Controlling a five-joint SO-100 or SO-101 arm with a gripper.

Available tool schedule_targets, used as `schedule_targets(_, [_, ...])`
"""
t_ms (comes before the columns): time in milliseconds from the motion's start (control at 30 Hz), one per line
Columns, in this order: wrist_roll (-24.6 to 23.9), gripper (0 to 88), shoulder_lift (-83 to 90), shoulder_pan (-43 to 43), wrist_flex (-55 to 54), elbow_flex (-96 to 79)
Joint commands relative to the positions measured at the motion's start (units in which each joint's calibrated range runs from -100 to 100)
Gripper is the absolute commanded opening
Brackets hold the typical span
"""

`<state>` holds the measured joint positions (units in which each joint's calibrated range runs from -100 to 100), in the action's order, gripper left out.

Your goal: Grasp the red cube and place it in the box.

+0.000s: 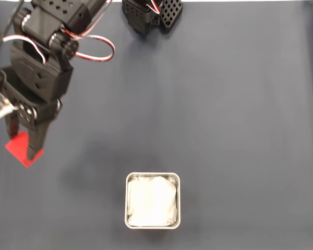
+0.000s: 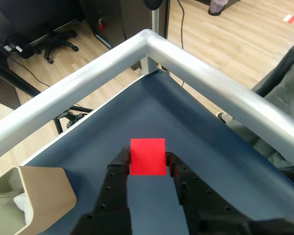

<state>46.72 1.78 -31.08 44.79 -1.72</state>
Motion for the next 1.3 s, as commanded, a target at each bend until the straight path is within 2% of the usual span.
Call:
schedule_targets(0, [0.78,3.6,-0.13,2.46,0.37,4.55])
schedule_targets(1267, [2.59,3.4,0.82,22.06,-6.02,1.17])
